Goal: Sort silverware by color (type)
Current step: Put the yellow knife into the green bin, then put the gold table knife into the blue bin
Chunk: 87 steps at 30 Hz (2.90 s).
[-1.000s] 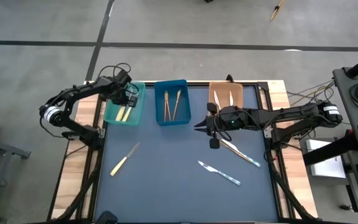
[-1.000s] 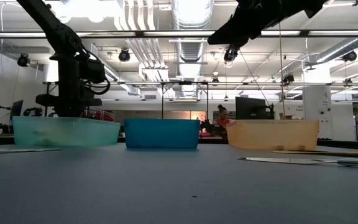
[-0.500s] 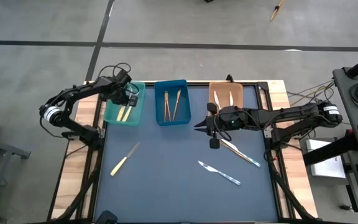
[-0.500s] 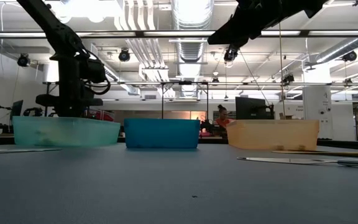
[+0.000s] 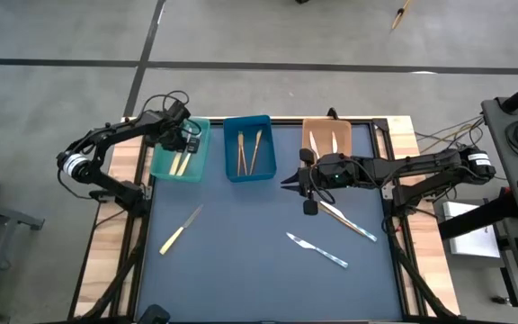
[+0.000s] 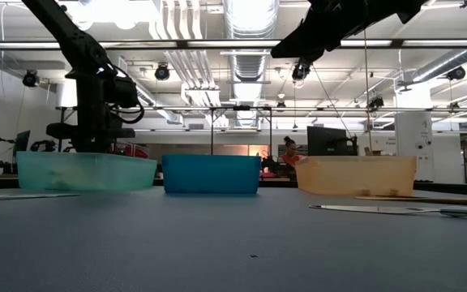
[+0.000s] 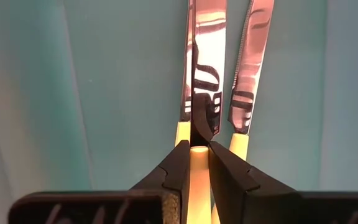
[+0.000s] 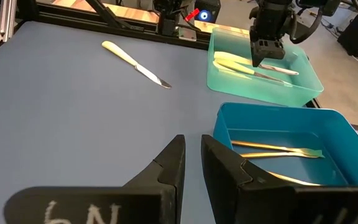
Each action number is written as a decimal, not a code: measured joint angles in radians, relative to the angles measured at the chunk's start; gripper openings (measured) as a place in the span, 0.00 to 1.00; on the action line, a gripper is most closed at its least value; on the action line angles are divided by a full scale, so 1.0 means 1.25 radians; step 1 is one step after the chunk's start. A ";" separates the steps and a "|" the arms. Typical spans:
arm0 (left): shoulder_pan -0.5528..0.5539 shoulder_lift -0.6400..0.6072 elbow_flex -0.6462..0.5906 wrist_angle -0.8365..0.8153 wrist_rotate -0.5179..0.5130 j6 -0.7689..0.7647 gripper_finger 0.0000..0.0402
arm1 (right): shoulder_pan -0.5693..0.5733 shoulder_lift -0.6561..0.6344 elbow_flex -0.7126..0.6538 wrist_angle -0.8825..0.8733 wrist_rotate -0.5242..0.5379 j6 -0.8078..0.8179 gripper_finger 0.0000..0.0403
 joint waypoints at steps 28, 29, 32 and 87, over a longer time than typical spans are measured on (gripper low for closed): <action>0.000 0.000 0.000 0.001 -0.005 -0.008 0.10 | 0.000 0.000 0.000 0.000 0.000 0.000 0.11; 0.000 0.000 0.000 0.001 -0.005 -0.008 0.10 | 0.000 0.000 0.000 0.000 0.000 0.000 0.11; 0.000 0.000 0.000 0.001 -0.005 -0.008 0.10 | 0.000 0.000 0.000 0.000 0.000 0.000 0.11; -0.948 -0.281 -0.004 0.418 -0.436 0.197 0.30 | 0.044 0.002 0.013 -0.208 -0.002 0.573 0.11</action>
